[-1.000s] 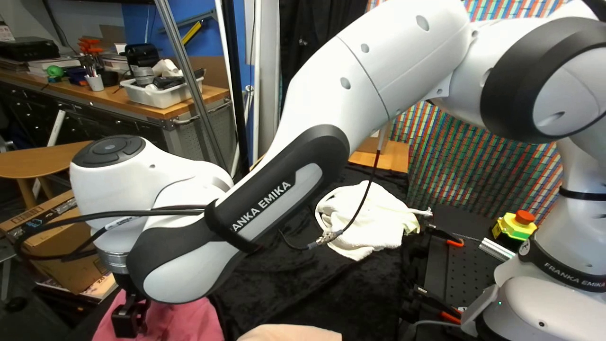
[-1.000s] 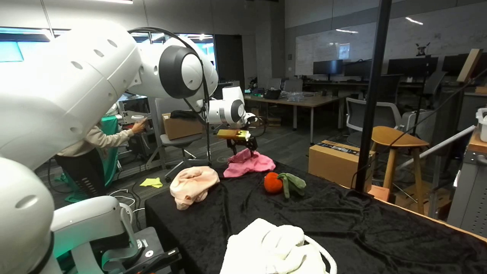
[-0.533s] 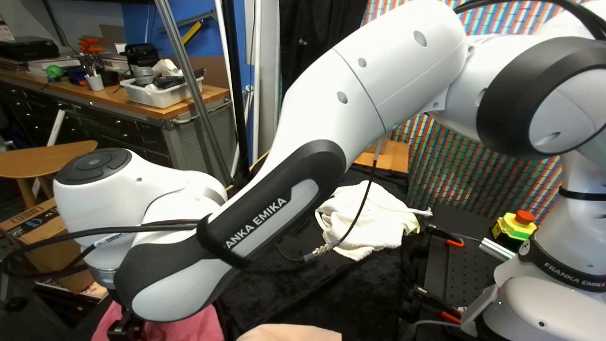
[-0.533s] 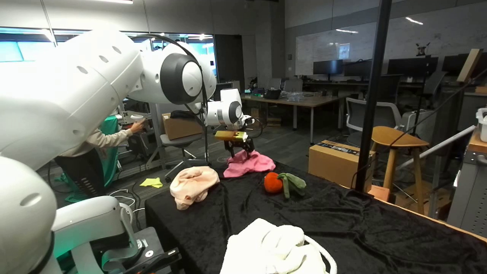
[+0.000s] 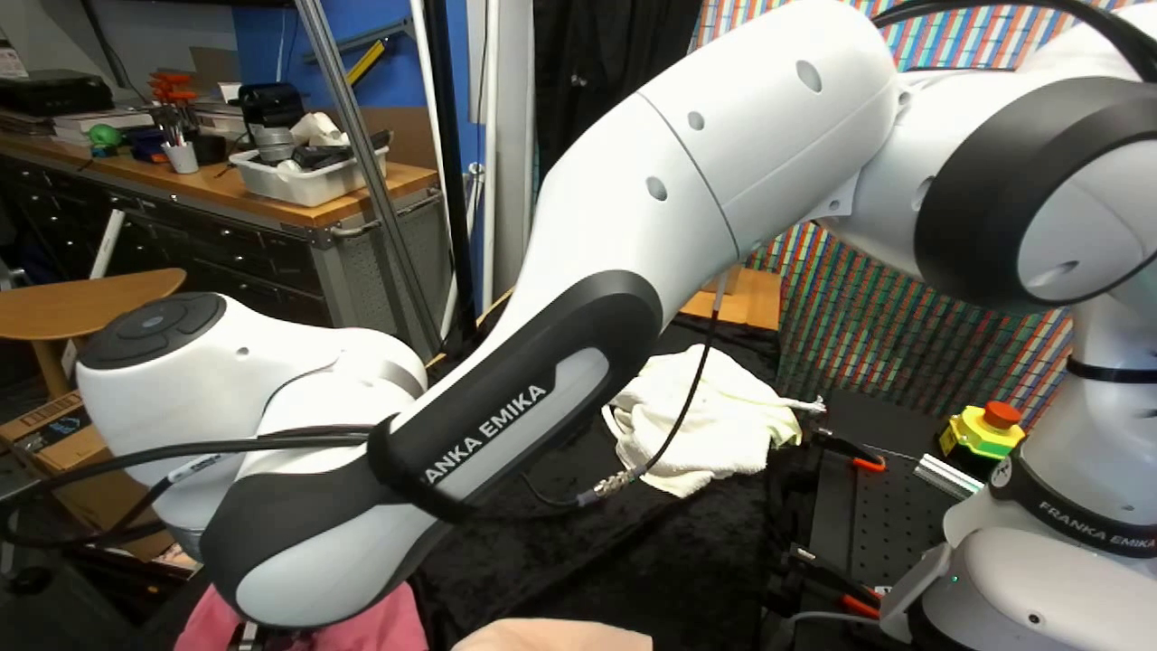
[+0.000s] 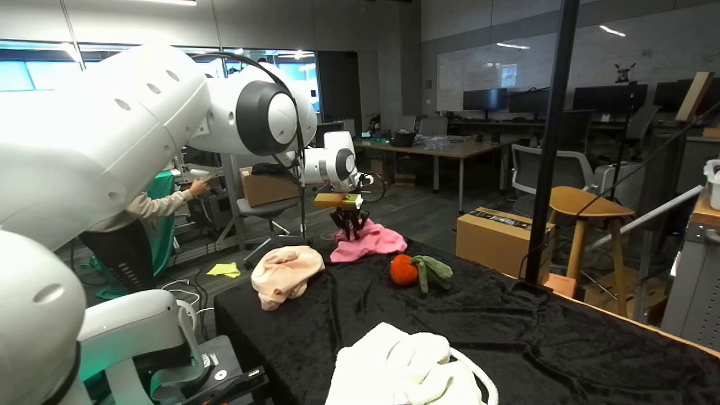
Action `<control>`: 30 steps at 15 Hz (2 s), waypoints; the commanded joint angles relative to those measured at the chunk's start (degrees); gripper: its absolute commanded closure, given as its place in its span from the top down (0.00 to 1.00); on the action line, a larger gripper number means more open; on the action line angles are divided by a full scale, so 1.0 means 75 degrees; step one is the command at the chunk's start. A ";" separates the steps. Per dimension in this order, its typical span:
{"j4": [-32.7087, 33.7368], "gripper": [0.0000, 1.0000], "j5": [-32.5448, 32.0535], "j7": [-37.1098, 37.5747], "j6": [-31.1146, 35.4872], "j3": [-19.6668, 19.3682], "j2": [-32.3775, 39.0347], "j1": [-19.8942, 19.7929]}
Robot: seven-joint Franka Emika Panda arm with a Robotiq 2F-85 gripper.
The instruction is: Pile the white rope, towels, t-shirts and radish together on the right side of the table
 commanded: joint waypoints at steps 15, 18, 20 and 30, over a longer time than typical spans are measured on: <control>-0.1038 0.10 -0.0180 0.1129 -0.1146 -0.0643 -0.1398 0.0144; -0.1869 0.10 -0.0193 0.1586 -0.1018 -0.0891 -0.2144 0.0152; -0.2681 0.10 -0.0206 0.1928 -0.0864 -0.1067 -0.2785 0.0147; -0.6135 0.10 -0.0814 0.4037 -0.0472 -0.1024 -0.5900 -0.1123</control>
